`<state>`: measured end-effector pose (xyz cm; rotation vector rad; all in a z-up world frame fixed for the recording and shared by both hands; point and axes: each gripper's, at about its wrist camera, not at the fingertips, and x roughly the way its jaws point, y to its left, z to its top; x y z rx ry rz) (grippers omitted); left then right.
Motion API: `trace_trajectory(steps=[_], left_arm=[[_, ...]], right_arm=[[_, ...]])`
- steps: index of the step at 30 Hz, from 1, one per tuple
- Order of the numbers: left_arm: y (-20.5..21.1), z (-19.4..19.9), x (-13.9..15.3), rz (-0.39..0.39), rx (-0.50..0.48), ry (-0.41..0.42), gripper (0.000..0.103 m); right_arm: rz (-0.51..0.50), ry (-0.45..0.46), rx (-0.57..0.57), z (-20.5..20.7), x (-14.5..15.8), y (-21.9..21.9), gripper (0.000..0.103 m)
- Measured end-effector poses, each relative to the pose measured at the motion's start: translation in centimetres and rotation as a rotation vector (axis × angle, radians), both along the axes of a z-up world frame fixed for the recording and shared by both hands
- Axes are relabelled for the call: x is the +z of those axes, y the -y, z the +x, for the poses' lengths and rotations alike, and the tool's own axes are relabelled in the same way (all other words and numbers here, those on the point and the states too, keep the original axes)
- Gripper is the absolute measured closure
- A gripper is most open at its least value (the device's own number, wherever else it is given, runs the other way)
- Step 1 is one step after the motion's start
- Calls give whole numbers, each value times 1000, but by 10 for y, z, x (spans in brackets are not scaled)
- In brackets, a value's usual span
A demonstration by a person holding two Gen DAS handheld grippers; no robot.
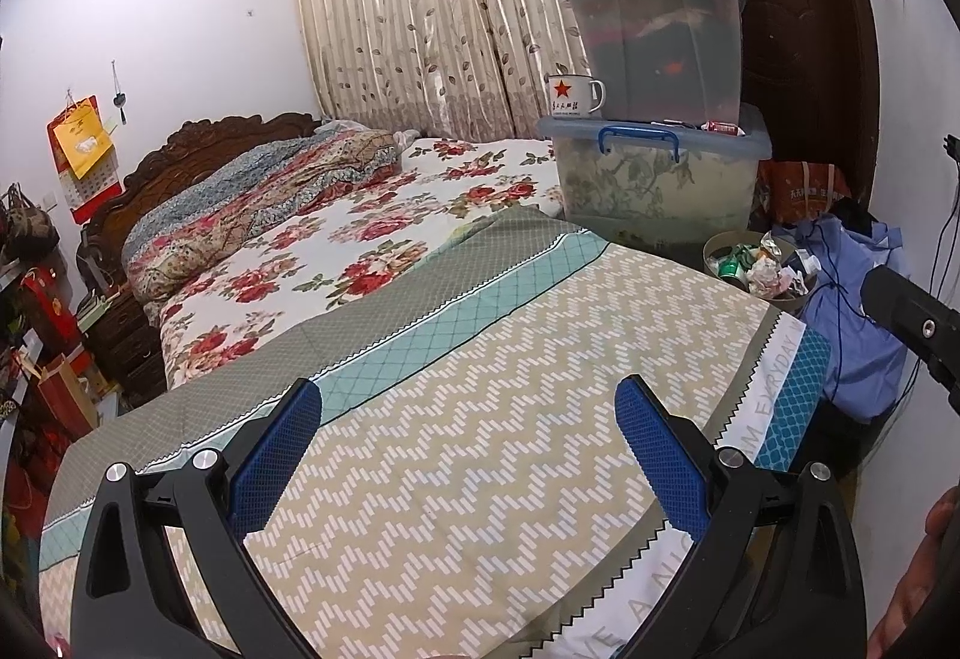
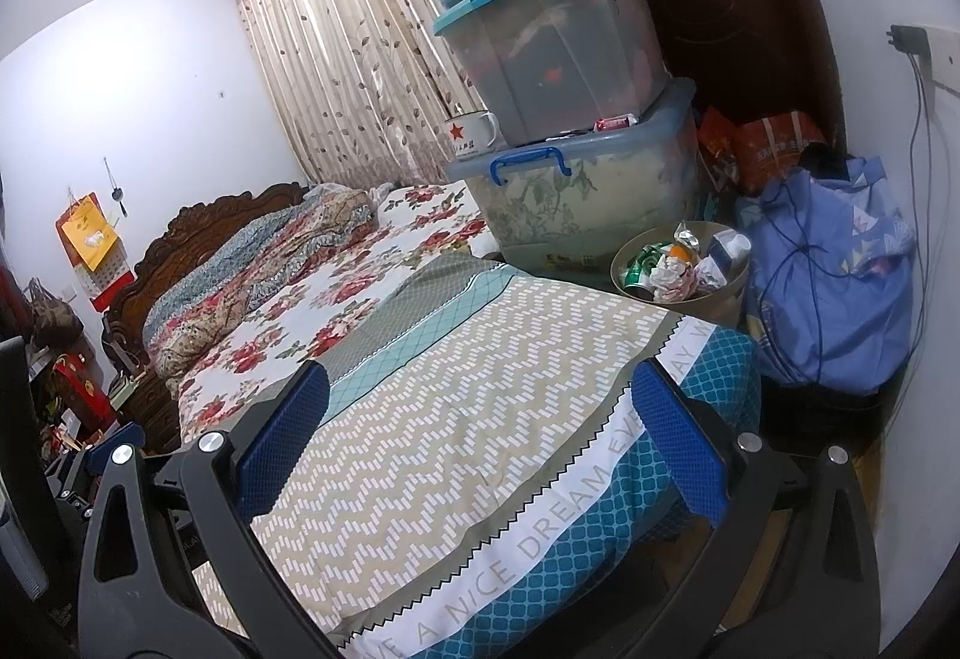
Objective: Collect trash
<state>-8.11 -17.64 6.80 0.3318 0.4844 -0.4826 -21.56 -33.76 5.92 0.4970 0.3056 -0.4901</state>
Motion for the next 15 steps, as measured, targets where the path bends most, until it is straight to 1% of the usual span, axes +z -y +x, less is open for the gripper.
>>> trace_trajectory(steps=[15], left_arm=[[0,0,-4,7,8,1,9]], right_arm=[[0,0,-1,0,2,1,3]])
